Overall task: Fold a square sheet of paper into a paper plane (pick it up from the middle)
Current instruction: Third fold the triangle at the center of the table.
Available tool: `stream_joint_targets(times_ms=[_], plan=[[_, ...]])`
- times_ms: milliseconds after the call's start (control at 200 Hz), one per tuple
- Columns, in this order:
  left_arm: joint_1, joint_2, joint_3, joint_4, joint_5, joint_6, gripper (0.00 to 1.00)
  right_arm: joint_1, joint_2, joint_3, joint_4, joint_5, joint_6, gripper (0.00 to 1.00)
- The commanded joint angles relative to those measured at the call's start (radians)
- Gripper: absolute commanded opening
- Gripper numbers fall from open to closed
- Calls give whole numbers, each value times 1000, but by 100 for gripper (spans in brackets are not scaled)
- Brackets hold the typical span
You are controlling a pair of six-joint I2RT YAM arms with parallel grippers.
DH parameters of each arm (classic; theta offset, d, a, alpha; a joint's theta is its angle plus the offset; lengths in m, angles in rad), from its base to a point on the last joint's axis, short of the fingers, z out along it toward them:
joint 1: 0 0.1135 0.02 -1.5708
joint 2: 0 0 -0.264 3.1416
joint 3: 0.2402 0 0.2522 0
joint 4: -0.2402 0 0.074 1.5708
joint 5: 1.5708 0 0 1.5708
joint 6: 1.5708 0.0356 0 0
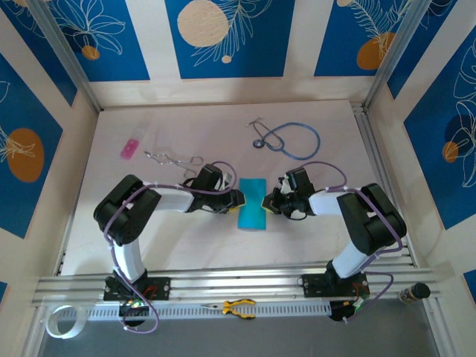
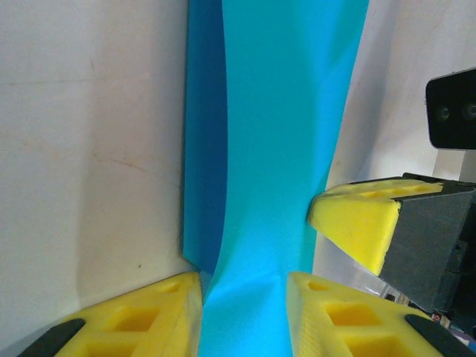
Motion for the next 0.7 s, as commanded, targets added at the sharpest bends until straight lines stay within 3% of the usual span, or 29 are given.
stream_joint_targets(times_ms=[0, 350, 695], plan=[[11, -29, -21, 28, -48, -4, 37, 1, 32, -27, -70, 22, -1, 0], [15, -18, -40, 114, -27, -43, 32, 1, 31, -25, -69, 20, 1, 0], [21, -25, -34, 95, -21, -45, 26, 1, 28, -24, -72, 18, -1, 0]])
